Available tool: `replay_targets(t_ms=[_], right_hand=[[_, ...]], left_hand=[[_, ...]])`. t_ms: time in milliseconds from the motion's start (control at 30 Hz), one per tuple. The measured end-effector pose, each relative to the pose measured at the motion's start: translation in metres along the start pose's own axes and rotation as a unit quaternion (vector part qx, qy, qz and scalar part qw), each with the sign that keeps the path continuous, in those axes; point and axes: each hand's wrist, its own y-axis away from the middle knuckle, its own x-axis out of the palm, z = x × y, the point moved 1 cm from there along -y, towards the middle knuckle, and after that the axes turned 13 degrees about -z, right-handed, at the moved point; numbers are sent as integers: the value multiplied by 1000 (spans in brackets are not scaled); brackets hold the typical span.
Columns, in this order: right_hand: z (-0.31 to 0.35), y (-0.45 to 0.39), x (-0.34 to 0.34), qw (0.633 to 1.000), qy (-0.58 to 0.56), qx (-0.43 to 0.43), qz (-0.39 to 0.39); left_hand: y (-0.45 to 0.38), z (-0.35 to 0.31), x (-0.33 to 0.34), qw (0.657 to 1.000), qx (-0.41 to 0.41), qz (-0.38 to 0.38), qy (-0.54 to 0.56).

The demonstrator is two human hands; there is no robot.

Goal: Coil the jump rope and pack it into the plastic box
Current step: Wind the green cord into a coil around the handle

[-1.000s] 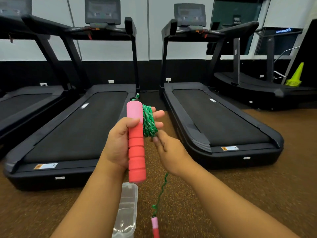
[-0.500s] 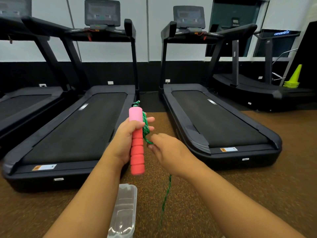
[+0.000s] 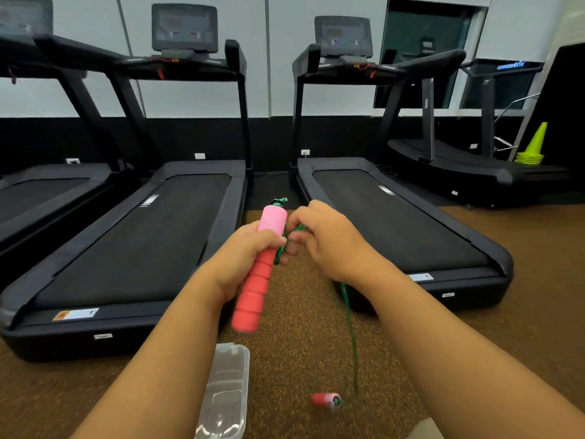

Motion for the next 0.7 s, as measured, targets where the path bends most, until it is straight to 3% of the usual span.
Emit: replay_targets(t_ms=[500, 700], right_hand=[[-13, -15, -1, 995, -62, 69, -43], [-12, -15, -2, 985, -126, 108, -50]], left_hand=[[-4, -4, 2, 998, -3, 22, 58], [1, -7, 1, 984, -46, 36, 168]])
